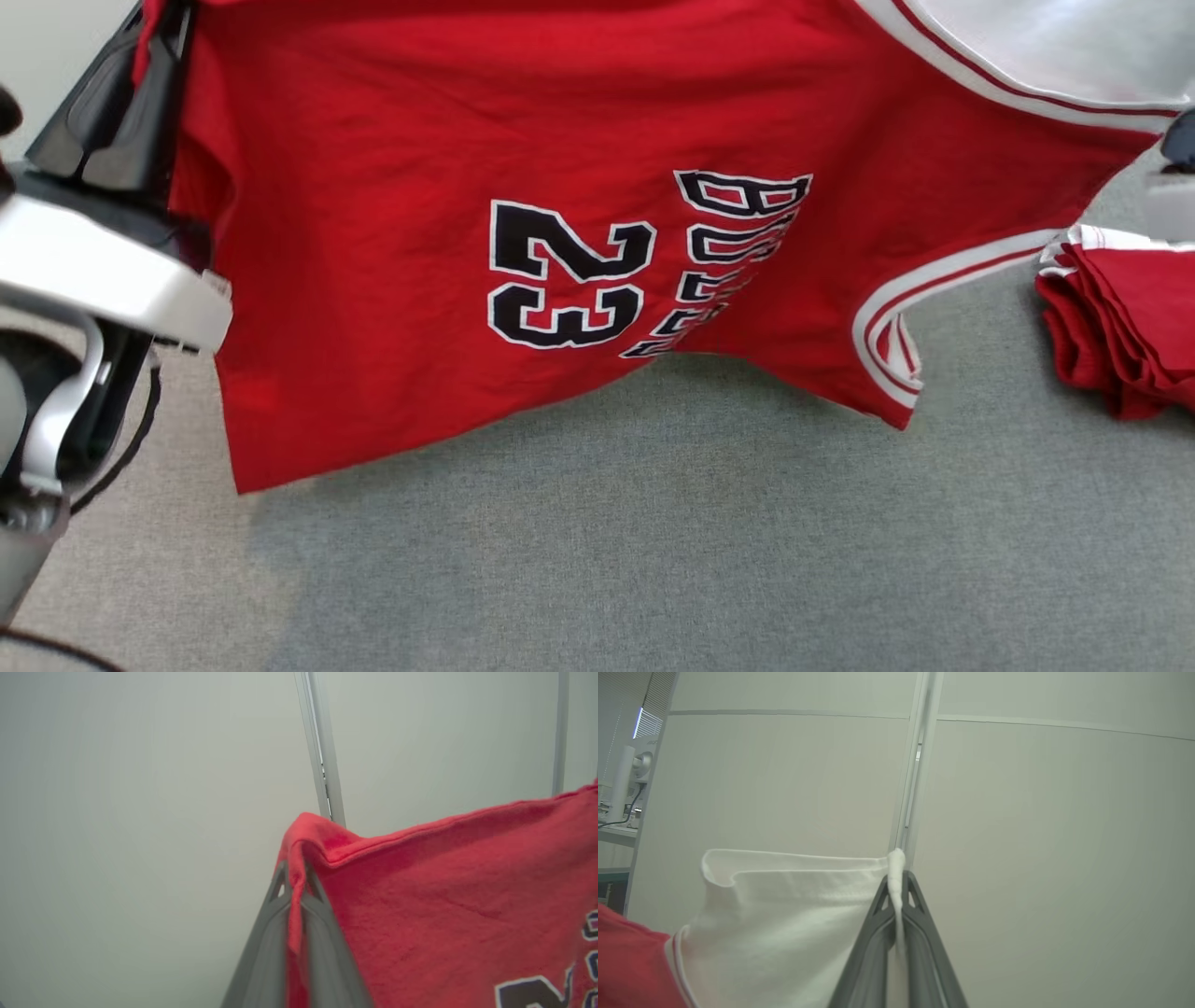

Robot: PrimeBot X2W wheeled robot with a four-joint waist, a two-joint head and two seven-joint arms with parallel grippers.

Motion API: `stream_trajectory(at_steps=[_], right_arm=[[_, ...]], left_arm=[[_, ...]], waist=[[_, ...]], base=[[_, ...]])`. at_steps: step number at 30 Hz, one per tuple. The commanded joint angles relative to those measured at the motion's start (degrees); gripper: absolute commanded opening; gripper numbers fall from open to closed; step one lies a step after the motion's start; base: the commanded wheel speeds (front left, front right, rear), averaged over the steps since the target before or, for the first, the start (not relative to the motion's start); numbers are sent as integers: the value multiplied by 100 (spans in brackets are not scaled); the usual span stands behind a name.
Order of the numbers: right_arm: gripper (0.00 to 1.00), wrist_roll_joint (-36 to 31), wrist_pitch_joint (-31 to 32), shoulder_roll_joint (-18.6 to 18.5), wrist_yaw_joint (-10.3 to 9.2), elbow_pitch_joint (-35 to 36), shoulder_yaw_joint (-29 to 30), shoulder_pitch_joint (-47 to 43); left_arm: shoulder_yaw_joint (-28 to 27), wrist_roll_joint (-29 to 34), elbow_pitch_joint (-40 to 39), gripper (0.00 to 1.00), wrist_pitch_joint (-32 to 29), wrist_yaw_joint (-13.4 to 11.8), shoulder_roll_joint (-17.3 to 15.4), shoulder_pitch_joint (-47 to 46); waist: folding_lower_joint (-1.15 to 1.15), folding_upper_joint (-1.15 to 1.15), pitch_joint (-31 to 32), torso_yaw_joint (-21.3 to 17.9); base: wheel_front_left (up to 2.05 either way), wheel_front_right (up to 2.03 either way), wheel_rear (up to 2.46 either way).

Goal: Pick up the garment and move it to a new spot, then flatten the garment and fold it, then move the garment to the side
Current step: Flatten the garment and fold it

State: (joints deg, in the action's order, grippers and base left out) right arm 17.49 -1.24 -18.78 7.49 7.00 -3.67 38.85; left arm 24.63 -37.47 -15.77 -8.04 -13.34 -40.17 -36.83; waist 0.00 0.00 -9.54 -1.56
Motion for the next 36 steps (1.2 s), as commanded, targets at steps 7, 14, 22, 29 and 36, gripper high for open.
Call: stream_trajectory(at_steps=[7, 14, 22, 29, 36], right_arm=[[0, 105, -182, -123, 2, -1495, -522, 1418], [0, -72, -806, -12, 1, -3425, -1148, 3167], [0, -395, -1366, 357, 1, -5089, -1230, 4851], [0, -329, -1406, 641, 1, -5296, -1338, 5047], [0, 617, -1397, 540, 2, -4575, -1919, 3905]], left_arm=[[105, -275, 1486, 0, -18, 513, 608, -1313], [271, -210, 3666, 0, 140, 992, 1264, -2879], [389, 160, 5577, 0, 1102, 1412, 1726, -4292], [519, 198, 6626, 0, 1843, 1838, 2006, -4679], [421, -15, 7002, 0, 2270, 1993, 2203, -3969]], waist=[[0, 0, -385, -8], [0, 0, -744, -28], [0, 0, -1198, -50], [0, 0, -1730, -73], [0, 0, -1891, -58]], base=[[0, 0, 0], [0, 0, 0], [0, 0, 0], [0, 0, 0], [0, 0, 0]])
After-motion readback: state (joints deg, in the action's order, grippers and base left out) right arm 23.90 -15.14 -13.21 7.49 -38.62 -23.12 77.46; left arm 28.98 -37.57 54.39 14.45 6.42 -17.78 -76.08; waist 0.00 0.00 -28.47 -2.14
